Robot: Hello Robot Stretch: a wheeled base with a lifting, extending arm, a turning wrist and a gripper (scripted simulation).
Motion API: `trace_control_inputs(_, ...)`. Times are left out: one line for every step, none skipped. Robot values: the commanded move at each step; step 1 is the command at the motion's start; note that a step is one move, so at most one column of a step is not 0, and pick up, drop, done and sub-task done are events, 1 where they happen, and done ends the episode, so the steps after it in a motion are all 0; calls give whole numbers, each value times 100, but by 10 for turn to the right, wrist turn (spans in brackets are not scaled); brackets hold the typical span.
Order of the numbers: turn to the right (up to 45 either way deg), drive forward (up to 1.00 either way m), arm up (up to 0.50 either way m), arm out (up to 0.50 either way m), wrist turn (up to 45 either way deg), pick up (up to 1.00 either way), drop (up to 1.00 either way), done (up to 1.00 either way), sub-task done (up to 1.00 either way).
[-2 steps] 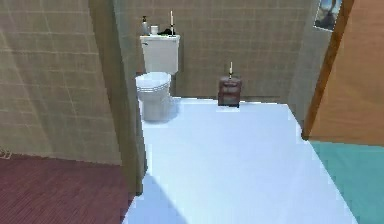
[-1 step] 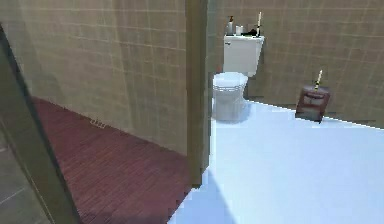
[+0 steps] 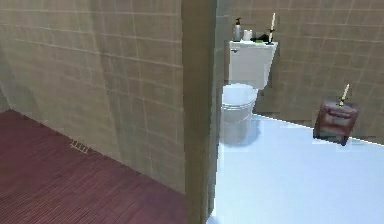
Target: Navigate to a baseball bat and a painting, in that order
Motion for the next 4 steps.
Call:
trace_control_inputs(-120,0,0,0,0,0,0,0,0)
trace_control_inputs(0,25,0,0,0,0,0,0,0)
trace_control_inputs(-450,0,0,0,0,0,0,0,0)
trace_control_inputs(0,100,0,0,0,0,0,0,0)
